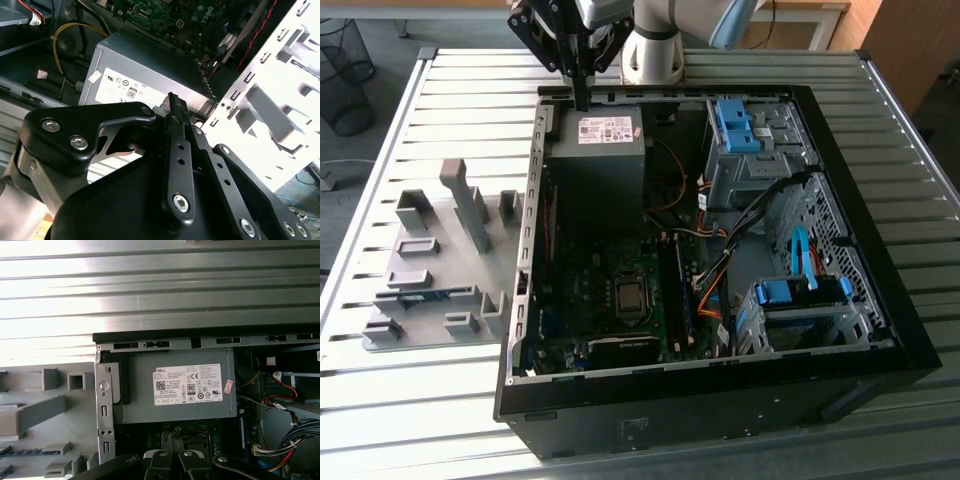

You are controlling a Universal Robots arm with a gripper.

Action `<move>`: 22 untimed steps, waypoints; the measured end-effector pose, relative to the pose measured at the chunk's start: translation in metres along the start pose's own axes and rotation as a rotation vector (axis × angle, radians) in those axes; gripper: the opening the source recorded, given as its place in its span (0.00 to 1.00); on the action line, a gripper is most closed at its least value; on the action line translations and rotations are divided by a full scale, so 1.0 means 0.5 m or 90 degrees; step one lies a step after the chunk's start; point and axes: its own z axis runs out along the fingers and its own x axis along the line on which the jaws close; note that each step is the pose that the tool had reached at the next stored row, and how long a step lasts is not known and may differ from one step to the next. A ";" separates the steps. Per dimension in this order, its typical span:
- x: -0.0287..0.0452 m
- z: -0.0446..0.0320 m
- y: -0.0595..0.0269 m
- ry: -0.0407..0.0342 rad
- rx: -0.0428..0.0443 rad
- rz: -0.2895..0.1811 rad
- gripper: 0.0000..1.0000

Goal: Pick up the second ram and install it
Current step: 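Reach for the second ram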

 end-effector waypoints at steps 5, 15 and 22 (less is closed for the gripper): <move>0.004 0.000 0.000 0.0000 0.0000 0.000 0.10; 0.012 0.000 -0.001 0.0000 0.0000 0.000 0.10; 0.017 0.000 -0.001 0.0000 0.0000 0.000 0.10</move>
